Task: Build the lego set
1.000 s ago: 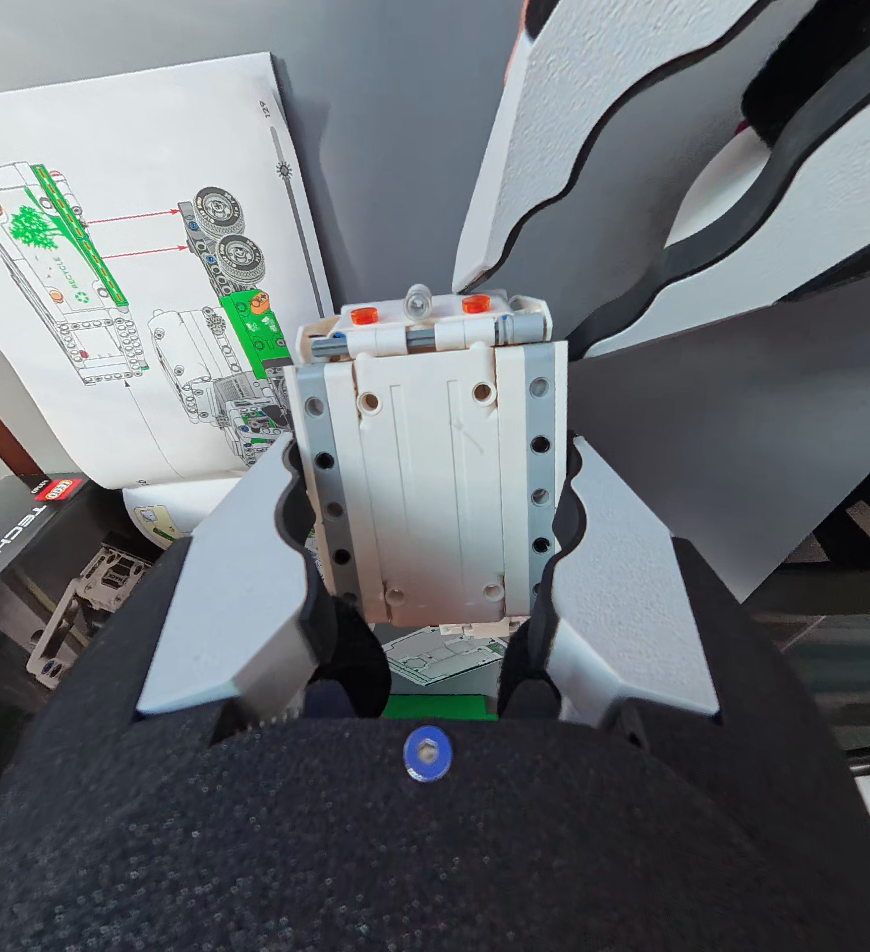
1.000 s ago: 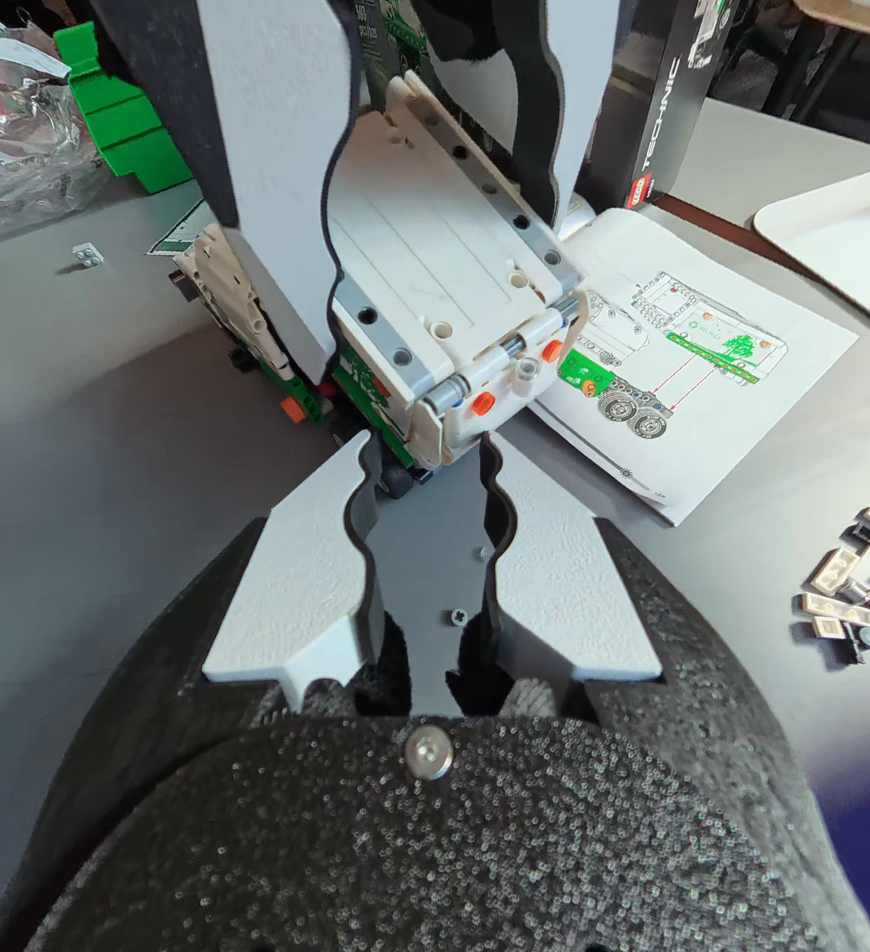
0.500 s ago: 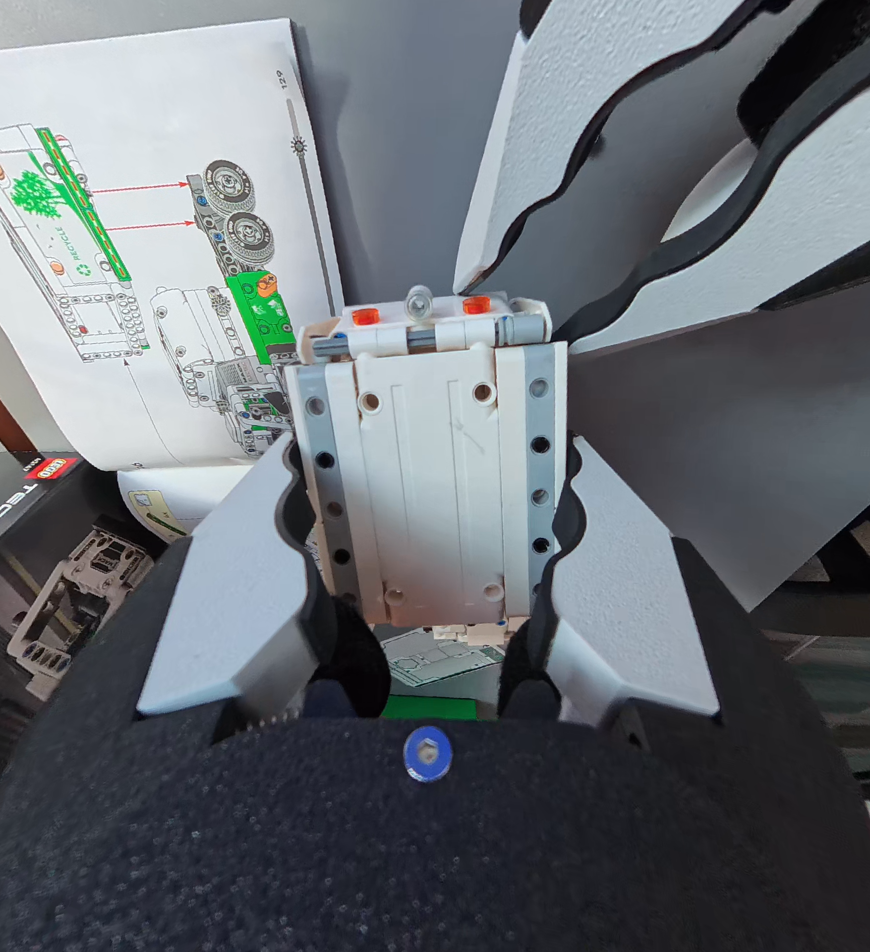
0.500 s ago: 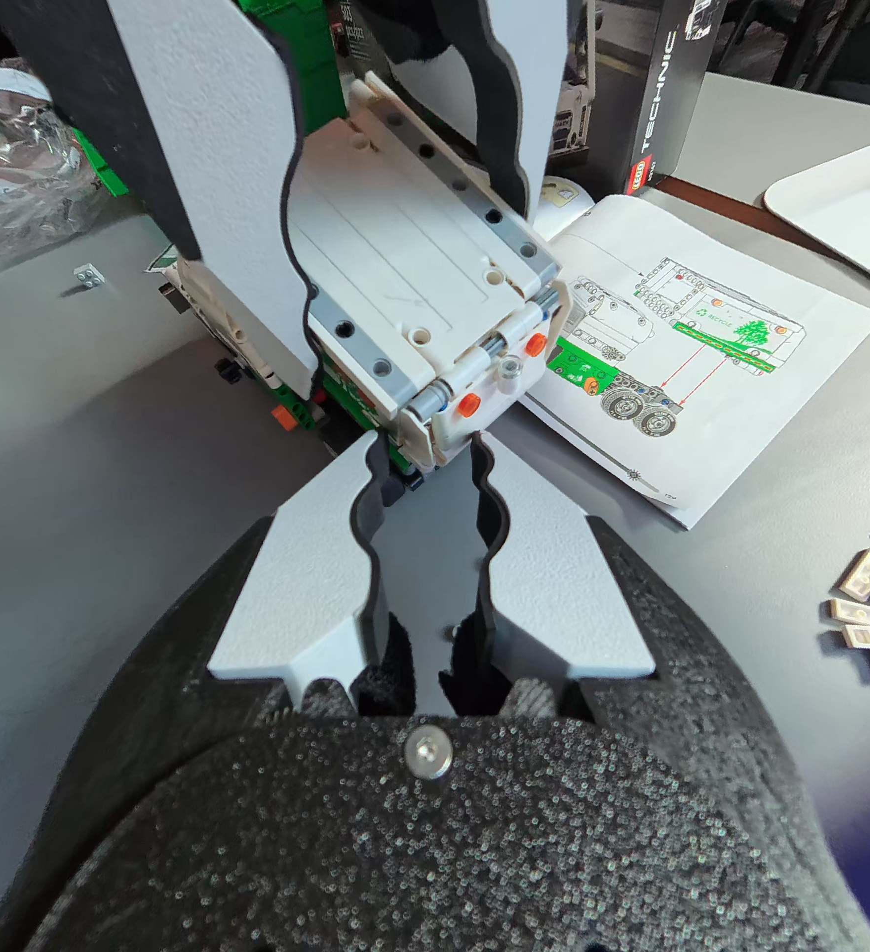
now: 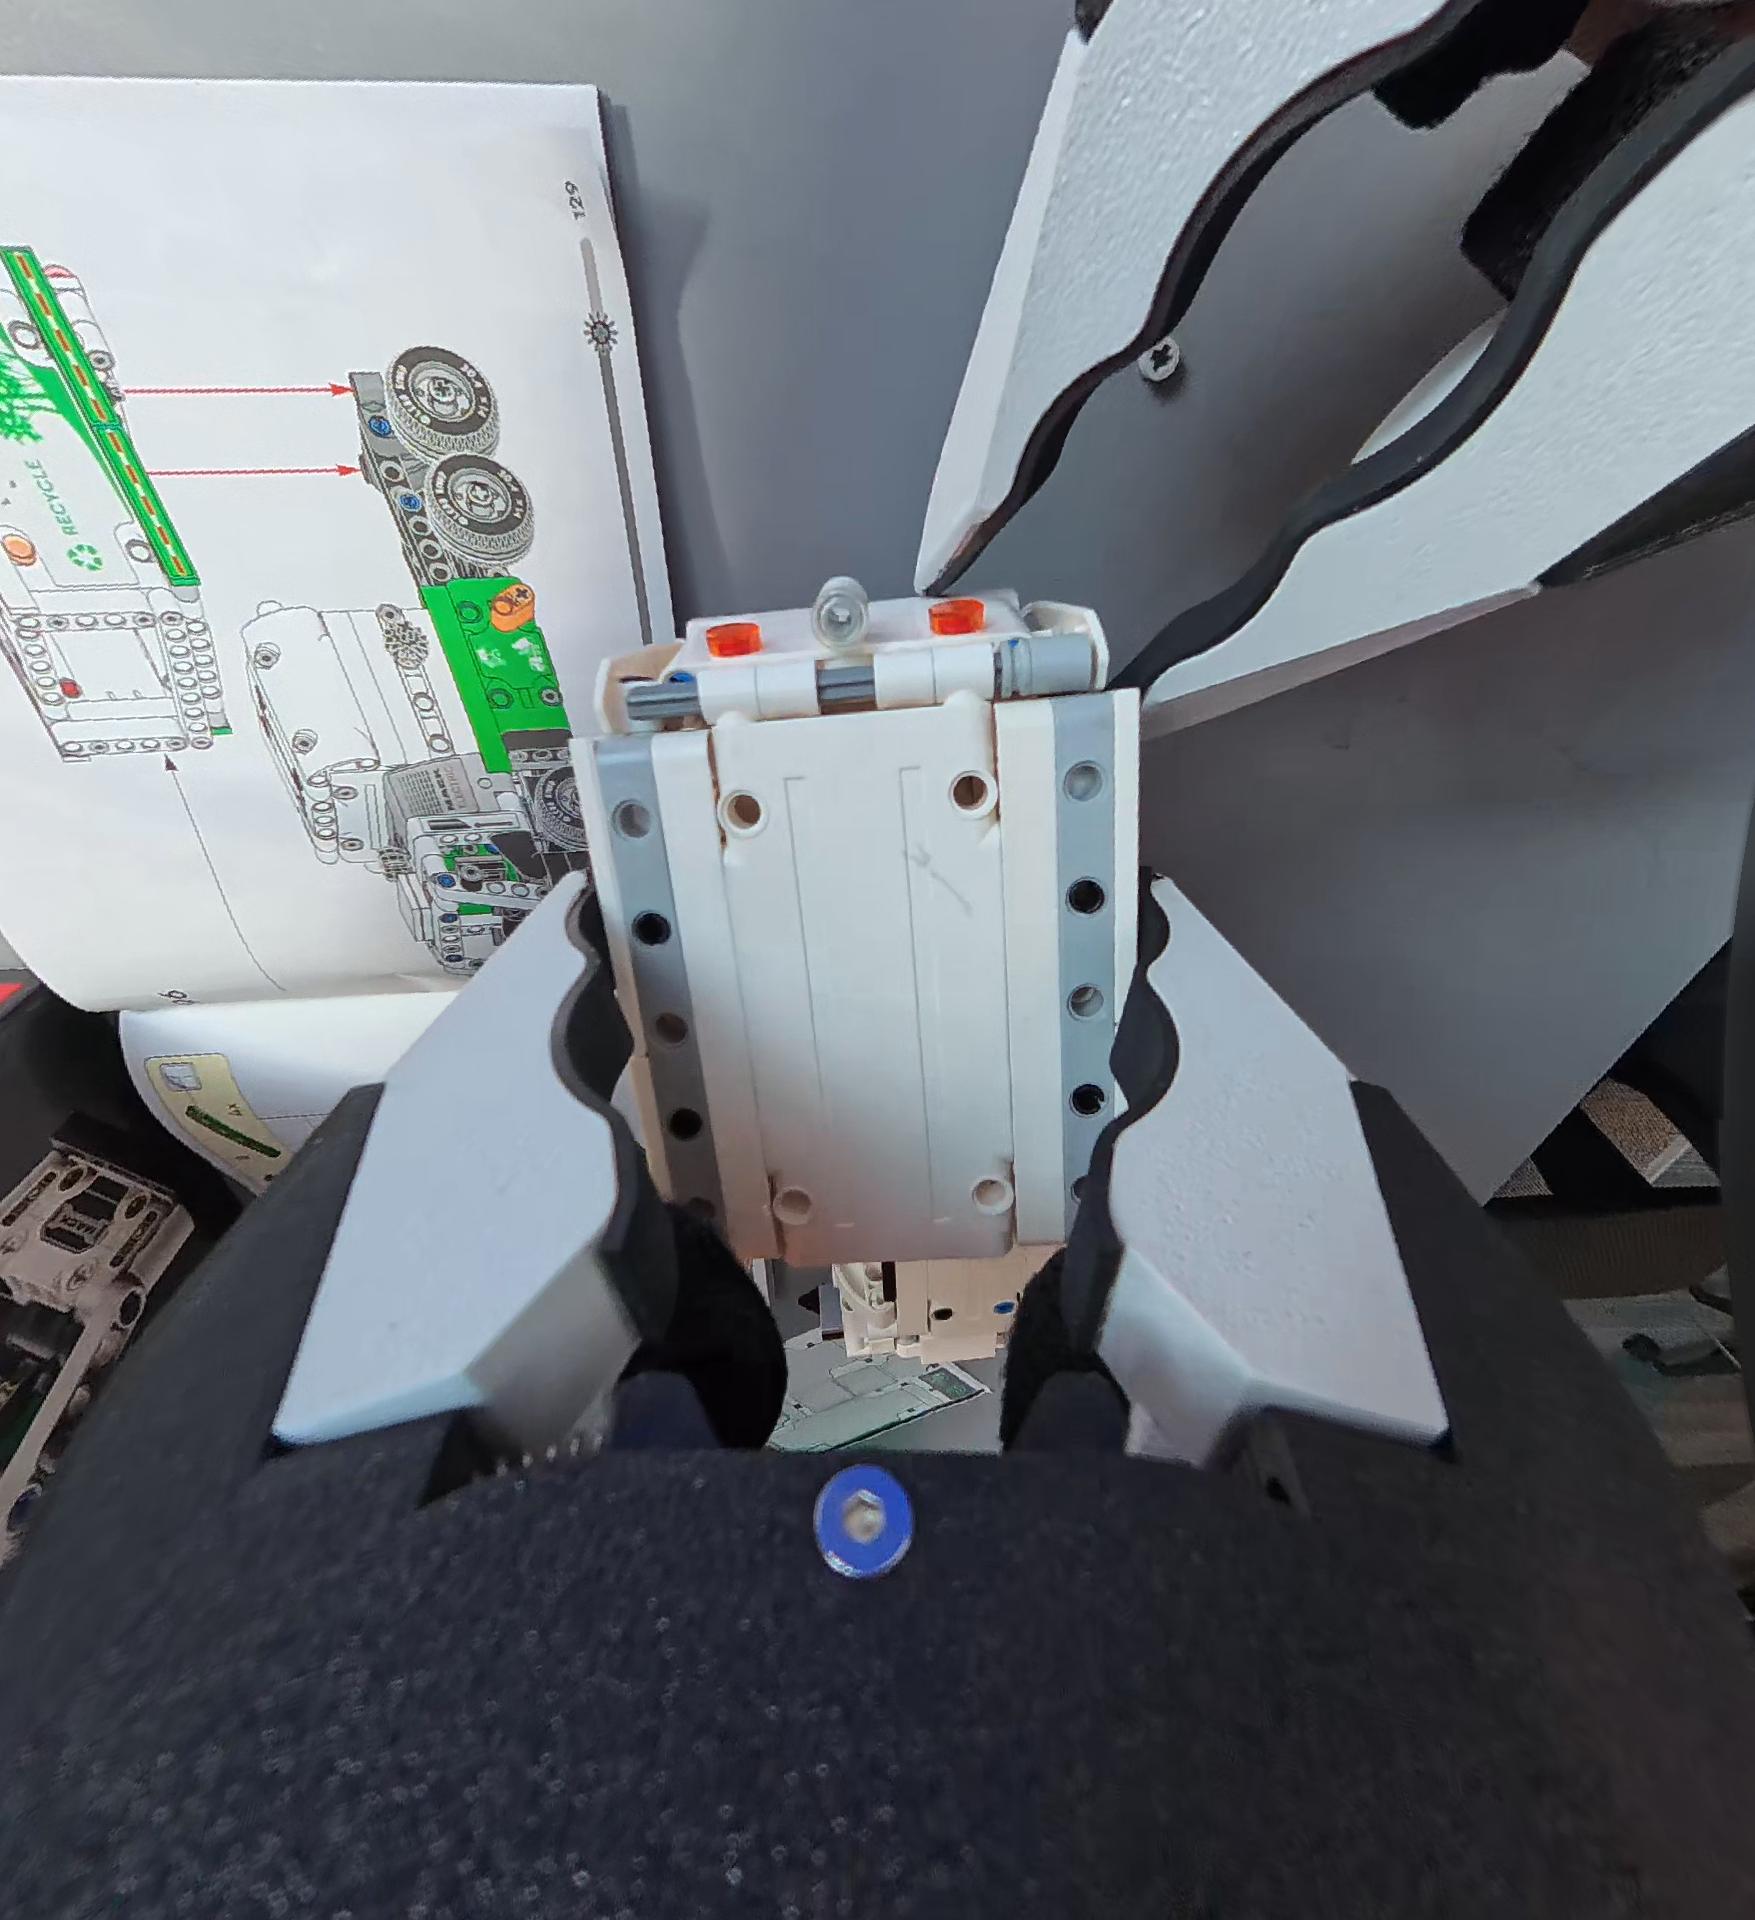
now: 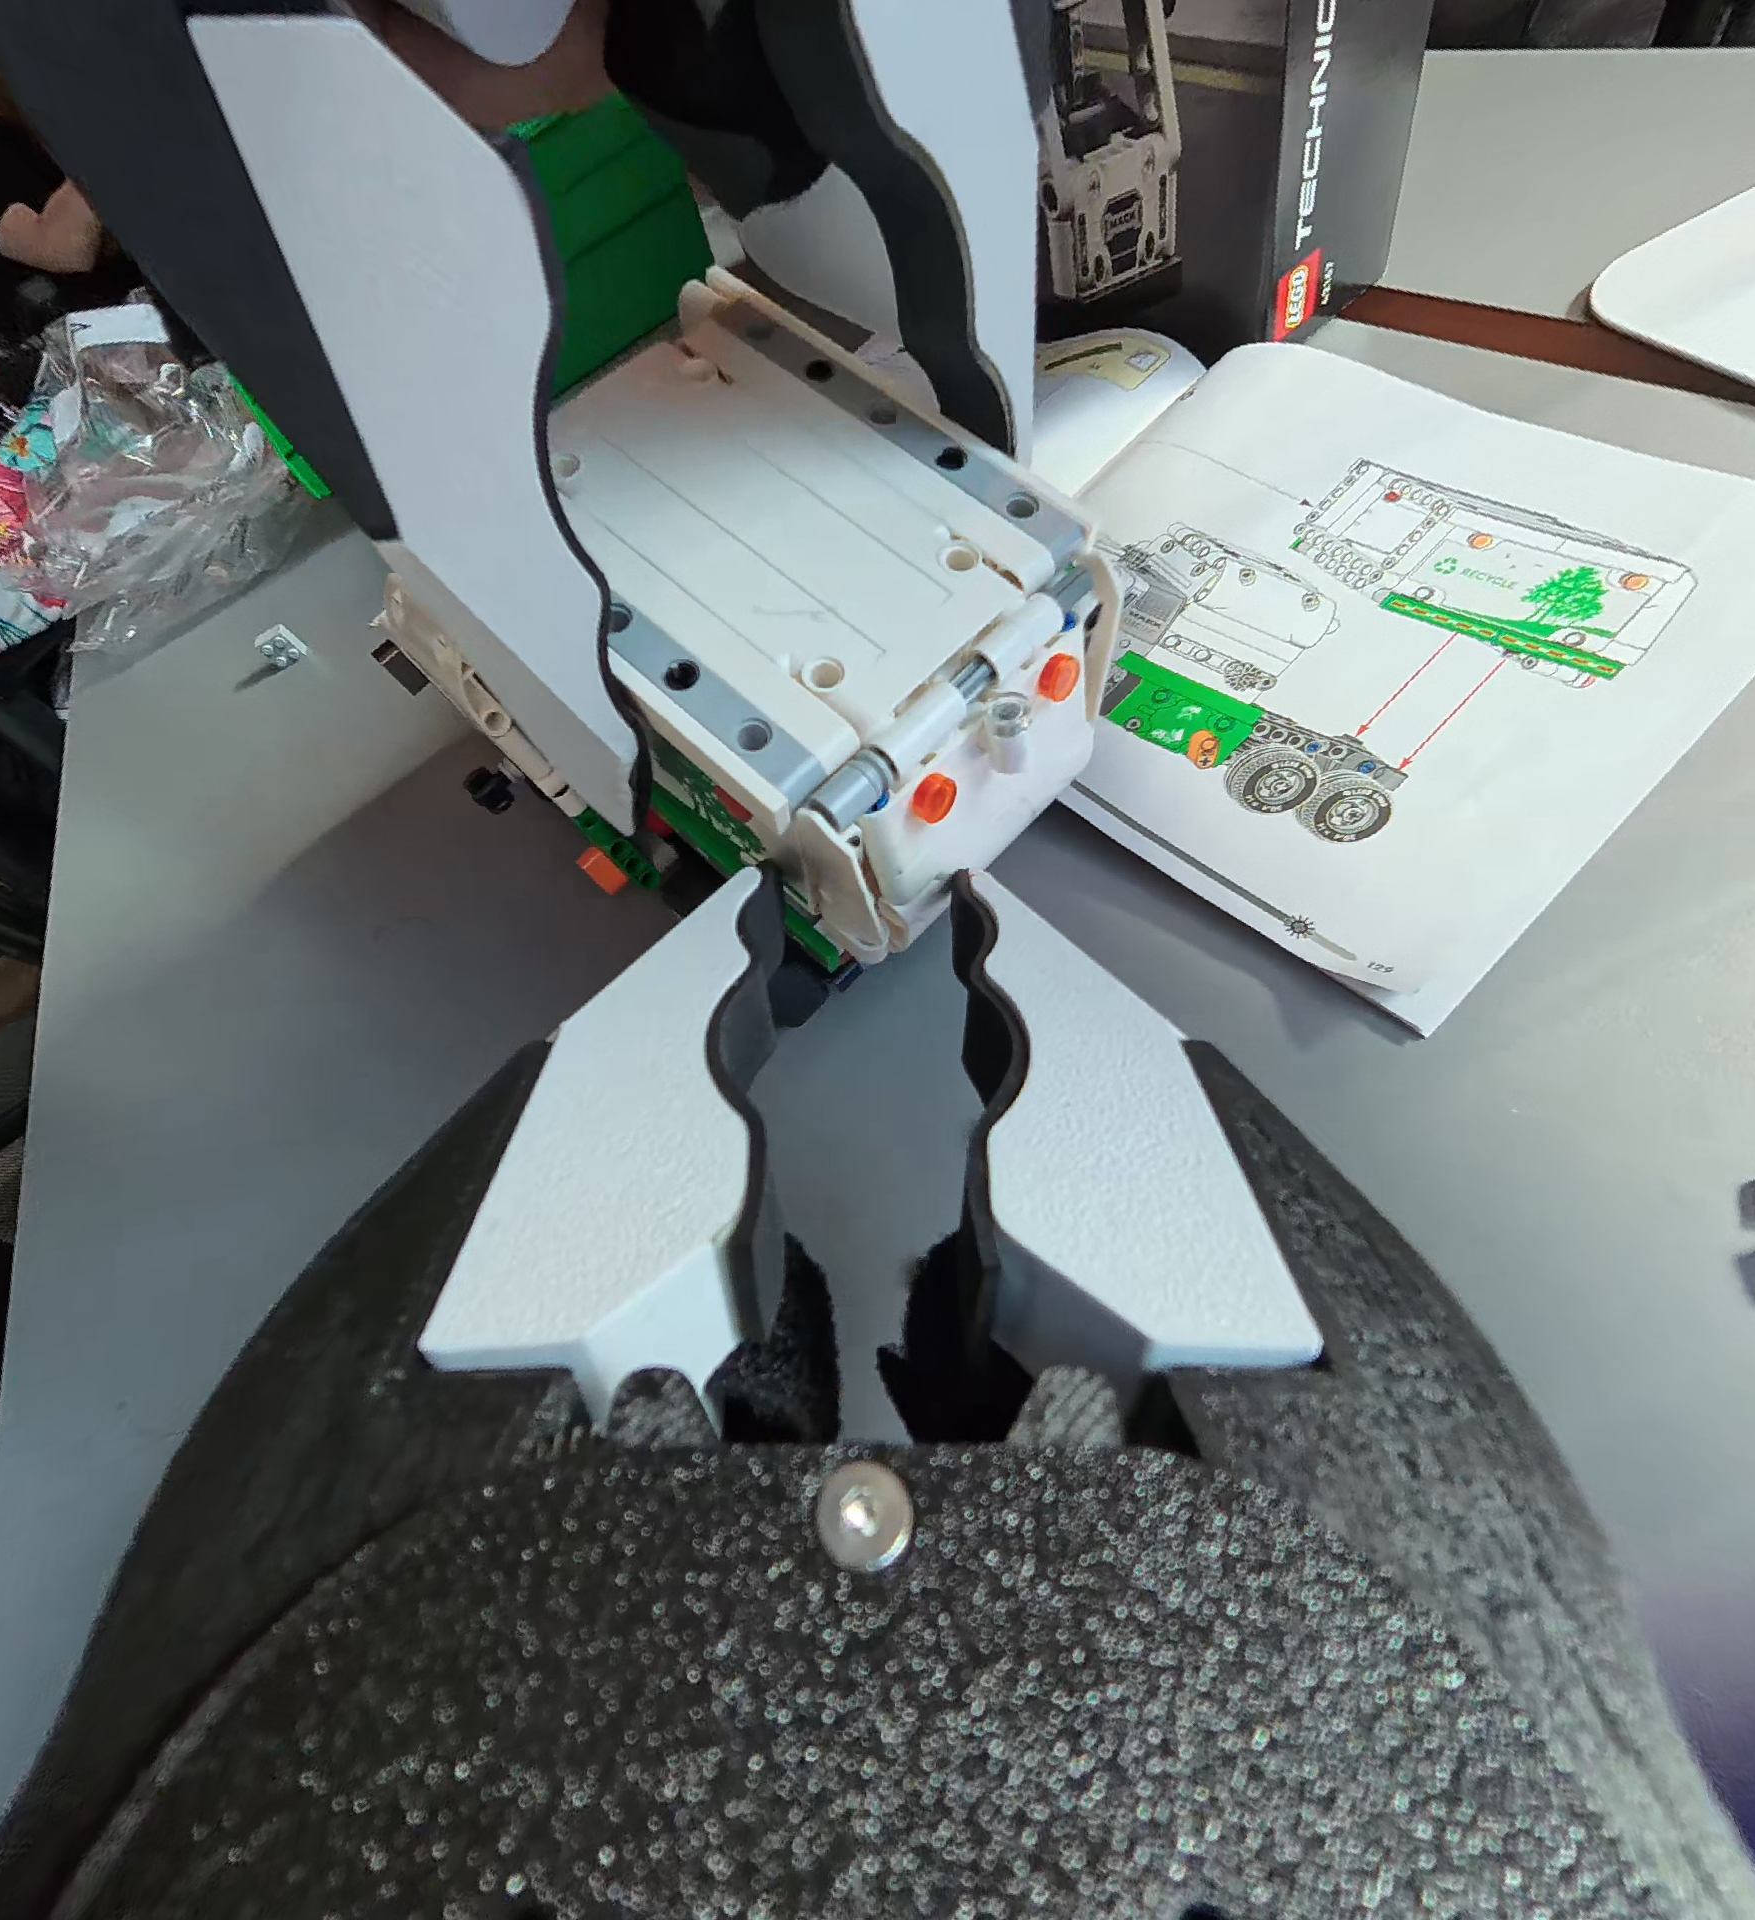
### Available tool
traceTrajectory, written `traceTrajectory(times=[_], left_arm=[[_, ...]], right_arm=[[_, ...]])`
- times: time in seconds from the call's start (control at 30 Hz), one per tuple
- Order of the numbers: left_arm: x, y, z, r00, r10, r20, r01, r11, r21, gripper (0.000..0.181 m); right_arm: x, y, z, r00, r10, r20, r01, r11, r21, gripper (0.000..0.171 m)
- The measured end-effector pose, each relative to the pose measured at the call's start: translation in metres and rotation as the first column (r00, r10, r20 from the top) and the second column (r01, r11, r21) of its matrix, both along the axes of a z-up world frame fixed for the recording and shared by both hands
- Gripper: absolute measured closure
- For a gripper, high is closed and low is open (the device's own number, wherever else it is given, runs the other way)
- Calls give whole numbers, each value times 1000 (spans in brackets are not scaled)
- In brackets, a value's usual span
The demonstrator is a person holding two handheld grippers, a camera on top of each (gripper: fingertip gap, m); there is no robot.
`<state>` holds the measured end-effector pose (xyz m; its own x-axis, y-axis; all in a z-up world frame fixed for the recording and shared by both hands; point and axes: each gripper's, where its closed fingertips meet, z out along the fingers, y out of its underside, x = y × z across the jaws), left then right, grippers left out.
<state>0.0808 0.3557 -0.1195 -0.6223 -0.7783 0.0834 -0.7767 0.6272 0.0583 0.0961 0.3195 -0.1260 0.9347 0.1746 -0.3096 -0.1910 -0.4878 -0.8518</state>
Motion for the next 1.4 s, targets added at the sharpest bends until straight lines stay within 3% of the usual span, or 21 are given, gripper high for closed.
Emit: traceTrajectory(times=[0.73,1.17,1.4], left_arm=[[-5,-3,-13,995,-15,95,20,998,-59,87],[-12,3,-24,994,-53,98,54,998,-11,87],[-13,4,-26,996,-39,80,42,999,-30,86]], right_arm=[[-6,-2,7,996,21,83,-24,999,34,140],[-11,0,4,984,21,177,-29,999,41,142],[-10,1,4,988,15,153,-23,999,48,141]])
